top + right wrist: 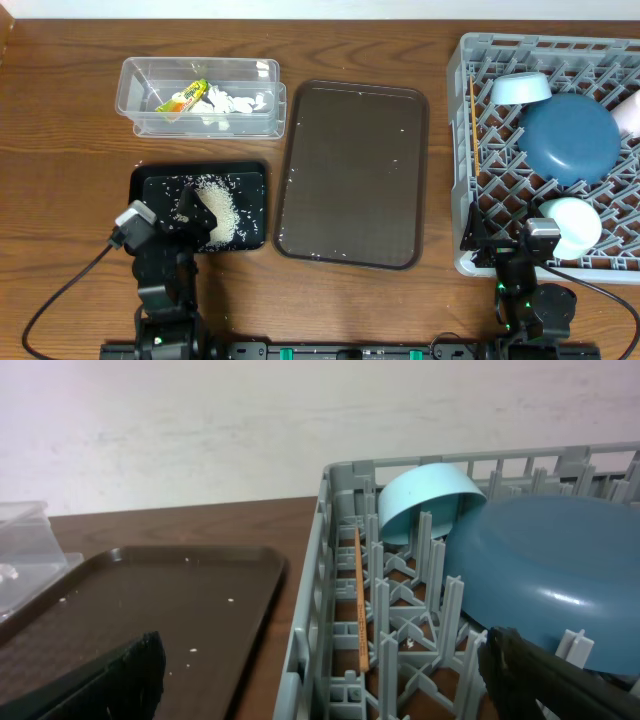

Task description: Sort waste into correct bins and load items into the dishwasher rack

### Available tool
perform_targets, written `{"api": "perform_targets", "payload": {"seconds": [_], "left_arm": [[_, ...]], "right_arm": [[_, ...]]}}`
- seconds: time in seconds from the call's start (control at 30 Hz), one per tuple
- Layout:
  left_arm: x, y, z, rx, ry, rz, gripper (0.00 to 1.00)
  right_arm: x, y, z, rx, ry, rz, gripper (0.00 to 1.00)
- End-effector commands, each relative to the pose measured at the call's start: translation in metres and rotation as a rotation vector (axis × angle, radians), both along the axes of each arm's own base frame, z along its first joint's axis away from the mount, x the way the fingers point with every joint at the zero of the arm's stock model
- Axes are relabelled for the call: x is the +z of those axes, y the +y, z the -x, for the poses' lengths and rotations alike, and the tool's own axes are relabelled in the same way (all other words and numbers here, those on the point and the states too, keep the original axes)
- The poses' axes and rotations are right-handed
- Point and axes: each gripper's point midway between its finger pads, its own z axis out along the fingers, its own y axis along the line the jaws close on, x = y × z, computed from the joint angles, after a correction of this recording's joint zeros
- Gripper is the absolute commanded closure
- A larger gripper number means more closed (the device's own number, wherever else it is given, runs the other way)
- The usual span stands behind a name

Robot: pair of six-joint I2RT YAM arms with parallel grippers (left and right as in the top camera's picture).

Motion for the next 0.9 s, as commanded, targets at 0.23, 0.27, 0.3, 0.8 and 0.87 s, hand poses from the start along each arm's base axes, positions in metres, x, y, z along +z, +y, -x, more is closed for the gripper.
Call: {"api": "perform_targets", "payload": {"seconds": [0.23, 0.27, 0.3, 0.8, 0.87], "left_arm": [[-0.02, -0.004, 0.011, -0.022, -0.048, -0.037, 0.07], [-0.019, -0.005, 0.012, -0.031, -0.054, -0.047, 0.07], [-0.015, -0.008, 0.011, -0.048, -0.066, -0.068, 0.07], [-0.002, -0.051, 0.013, -0.309, -0.091, -0.361, 0.07], [-0.002, -0.056, 0.013, -0.334, -0.094, -0.387, 0.07]], "right_arm": [[0.0, -0.002, 0.0, -0.005, -0.002, 0.013, 0.01], [0.0, -0.002, 0.0, -0.005, -0.002, 0.013, 0.01], [0.0, -0.002, 0.0, -0.005, -0.002, 0.013, 0.01], [0.0, -0.002, 0.0, -0.006, -0.002, 0.013, 0.01], [0.0, -0.002, 0.0, -0.005, -0.002, 0.013, 0.01]]}}
